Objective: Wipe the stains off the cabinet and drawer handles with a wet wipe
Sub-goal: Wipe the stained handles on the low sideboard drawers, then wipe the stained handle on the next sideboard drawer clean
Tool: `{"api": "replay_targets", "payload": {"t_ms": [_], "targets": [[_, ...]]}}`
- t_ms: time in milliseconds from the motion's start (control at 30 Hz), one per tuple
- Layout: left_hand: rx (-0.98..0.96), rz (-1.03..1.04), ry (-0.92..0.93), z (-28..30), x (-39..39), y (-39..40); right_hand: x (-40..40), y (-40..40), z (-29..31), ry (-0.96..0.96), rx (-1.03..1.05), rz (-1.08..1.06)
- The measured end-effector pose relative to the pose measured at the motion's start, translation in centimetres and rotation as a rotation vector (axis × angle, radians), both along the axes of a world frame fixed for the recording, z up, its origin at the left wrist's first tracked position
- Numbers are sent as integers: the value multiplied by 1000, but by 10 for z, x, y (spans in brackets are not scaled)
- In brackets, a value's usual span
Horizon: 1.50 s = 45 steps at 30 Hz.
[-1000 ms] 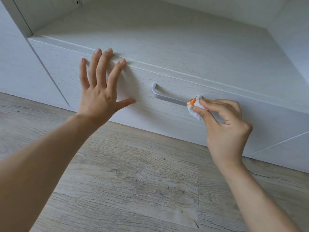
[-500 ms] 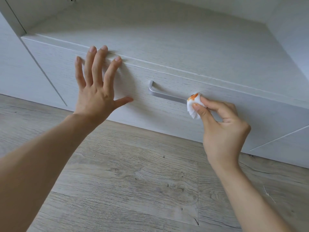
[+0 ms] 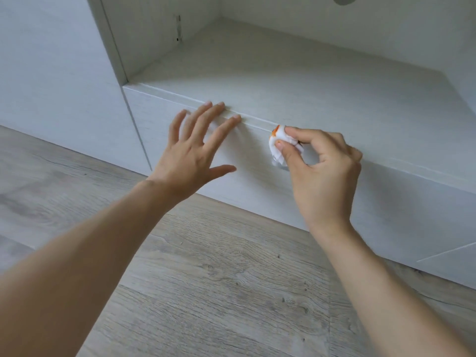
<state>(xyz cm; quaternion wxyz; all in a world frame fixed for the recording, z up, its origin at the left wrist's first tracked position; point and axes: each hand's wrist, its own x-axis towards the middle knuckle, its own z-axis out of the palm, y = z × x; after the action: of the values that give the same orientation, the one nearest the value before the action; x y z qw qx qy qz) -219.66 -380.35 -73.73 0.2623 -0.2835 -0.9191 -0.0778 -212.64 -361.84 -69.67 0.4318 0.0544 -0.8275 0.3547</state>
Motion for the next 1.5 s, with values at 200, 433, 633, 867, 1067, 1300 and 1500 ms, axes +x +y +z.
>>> {"api": "replay_targets", "payload": {"t_ms": [200, 433, 633, 867, 1067, 1300, 1500], "targets": [[-164, -2, -156, 49, 9, -15, -19, -15, 48, -111, 71, 73], [-348, 49, -457, 129, 40, -45, -16, -39, 124, -540, 120, 111], [-383, 167, -566, 257, 52, -70, -11, -66, 229, -897, 192, 246], [-406, 309, -682, 386, 27, -97, -46, -85, 359, -974, 326, 314], [-443, 359, -721, 405, -7, -142, -104, -132, 398, -972, 359, 280], [-497, 280, -724, 392, -83, -254, -160, -263, 373, -1046, 208, 232], [-575, 241, -762, 377, -125, -360, -195, -361, 356, -1074, 9, 142]]}}
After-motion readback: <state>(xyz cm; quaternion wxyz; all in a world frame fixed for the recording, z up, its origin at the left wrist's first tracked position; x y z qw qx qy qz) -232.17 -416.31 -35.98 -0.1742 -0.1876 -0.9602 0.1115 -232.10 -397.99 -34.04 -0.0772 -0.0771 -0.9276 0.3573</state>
